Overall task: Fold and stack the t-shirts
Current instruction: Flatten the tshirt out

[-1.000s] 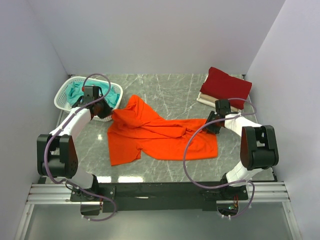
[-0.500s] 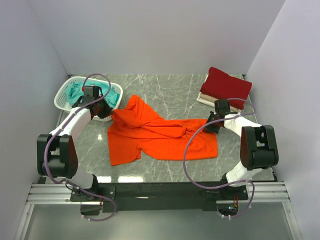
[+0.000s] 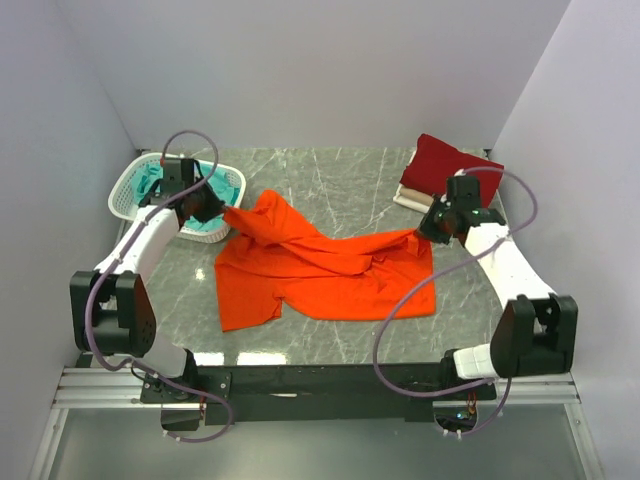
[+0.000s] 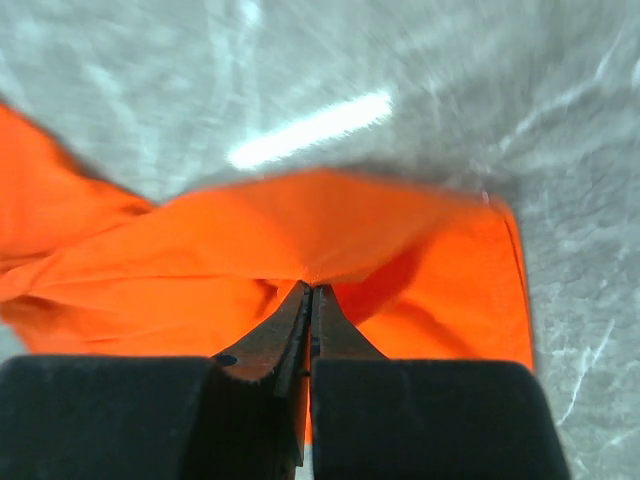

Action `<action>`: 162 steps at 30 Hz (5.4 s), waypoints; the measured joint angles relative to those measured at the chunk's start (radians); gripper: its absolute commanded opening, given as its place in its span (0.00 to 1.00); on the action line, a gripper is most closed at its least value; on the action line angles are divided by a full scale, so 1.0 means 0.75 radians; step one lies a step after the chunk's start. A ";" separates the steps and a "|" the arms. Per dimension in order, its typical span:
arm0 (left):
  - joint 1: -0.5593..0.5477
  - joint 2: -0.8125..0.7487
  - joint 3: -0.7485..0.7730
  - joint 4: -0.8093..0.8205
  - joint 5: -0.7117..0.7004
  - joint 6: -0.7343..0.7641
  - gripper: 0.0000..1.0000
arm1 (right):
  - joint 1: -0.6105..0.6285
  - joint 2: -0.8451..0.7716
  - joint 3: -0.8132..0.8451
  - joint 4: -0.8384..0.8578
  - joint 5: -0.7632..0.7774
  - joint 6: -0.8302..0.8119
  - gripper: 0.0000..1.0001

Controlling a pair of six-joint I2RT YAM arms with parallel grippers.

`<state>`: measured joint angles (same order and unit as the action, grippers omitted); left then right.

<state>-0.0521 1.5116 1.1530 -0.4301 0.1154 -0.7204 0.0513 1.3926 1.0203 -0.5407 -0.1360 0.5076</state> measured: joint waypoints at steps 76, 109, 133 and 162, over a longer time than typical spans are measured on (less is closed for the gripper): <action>0.006 -0.544 0.941 0.629 0.217 -0.033 0.01 | -0.017 -0.885 0.767 0.227 0.386 -0.213 0.00; -0.339 0.383 0.308 0.258 0.197 0.003 0.93 | -0.276 0.136 0.006 0.239 0.049 -0.072 0.70; -0.324 0.489 0.119 0.217 0.153 -0.009 0.93 | -0.276 0.259 -0.167 0.147 0.091 -0.035 0.47; -0.253 0.515 0.061 0.281 0.200 -0.029 0.93 | -0.277 0.290 -0.177 0.131 0.125 -0.080 0.01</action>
<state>-0.2420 1.8980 1.1988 -0.2195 0.2657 -0.7422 -0.1562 1.6104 0.8875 -0.4423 -0.0422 0.4477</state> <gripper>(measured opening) 0.928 0.028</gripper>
